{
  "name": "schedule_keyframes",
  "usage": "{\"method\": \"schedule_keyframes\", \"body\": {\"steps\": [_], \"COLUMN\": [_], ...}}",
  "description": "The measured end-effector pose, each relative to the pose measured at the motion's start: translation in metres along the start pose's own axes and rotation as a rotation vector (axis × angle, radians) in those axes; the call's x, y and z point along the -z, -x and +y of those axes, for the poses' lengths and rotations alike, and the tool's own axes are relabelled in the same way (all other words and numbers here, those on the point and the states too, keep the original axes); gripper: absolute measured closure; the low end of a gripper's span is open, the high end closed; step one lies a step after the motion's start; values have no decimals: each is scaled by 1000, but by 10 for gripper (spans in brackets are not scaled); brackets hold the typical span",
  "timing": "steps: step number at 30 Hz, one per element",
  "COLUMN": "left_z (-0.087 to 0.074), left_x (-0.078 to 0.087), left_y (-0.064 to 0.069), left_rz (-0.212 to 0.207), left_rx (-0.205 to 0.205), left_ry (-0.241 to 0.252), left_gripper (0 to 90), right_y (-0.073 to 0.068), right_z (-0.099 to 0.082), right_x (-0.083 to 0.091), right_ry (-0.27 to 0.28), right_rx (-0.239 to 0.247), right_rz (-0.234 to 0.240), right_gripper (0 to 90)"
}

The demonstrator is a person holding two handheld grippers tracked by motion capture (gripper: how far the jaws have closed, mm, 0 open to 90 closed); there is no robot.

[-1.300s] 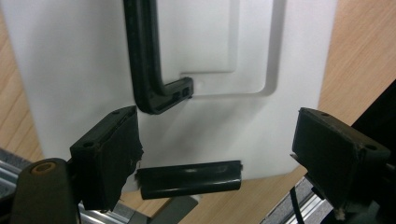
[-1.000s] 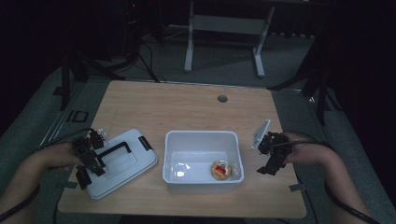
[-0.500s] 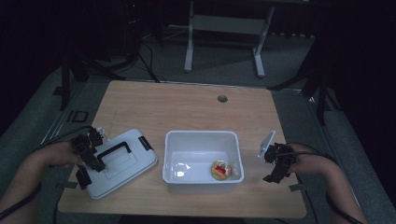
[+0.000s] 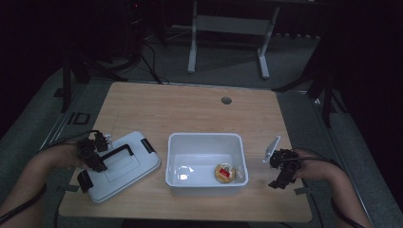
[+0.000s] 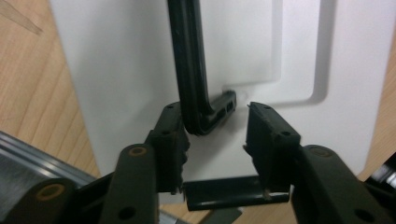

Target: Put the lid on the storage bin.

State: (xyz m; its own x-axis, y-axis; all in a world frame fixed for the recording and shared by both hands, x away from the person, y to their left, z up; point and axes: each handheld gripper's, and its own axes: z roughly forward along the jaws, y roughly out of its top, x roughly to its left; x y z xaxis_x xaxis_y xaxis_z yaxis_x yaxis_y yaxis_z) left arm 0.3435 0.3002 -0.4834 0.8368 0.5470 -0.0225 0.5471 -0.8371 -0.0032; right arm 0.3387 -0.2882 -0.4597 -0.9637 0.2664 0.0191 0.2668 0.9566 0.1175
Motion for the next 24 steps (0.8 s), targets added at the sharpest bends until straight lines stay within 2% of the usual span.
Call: {"method": "schedule_keyframes", "body": {"steps": [1,3,8,11,13,14,16,20,24], "left_z": [2,4,8,10,10,10,10,10,9], "left_x": [-2,-3,-4,-9,-8,-9,-9,-9,-7], "left_y": [1,2,2,1,0,-1,-2,-3,-3], "left_rz": [0,9,-3,-23,-23,-53,-72,-82,-71], "left_rx": [4,1,29,29,31,53,66,90,96], "left_ry": [-24,-26,-19,-43,-36,-29,-21,-13,6], "left_gripper": [594,610,670,723,757,793,808,829,832], "right_y": [0,0,0,0,0,0,0,1,1], "right_z": [0,0,-1,-2,-2,-3,-3,-3,-3], "right_x": [0,-1,-4,-6,-8,-8,-10,-12,-12], "right_ry": [3,3,-10,-9,-13,-13,-18,-42,-26], "right_rx": [2,2,-6,-7,-8,-5,-10,-12,-12], "right_rz": [3,3,7,11,14,15,18,15,19], "right_gripper": [148,148,148,148,148,148,148,149,151]}}
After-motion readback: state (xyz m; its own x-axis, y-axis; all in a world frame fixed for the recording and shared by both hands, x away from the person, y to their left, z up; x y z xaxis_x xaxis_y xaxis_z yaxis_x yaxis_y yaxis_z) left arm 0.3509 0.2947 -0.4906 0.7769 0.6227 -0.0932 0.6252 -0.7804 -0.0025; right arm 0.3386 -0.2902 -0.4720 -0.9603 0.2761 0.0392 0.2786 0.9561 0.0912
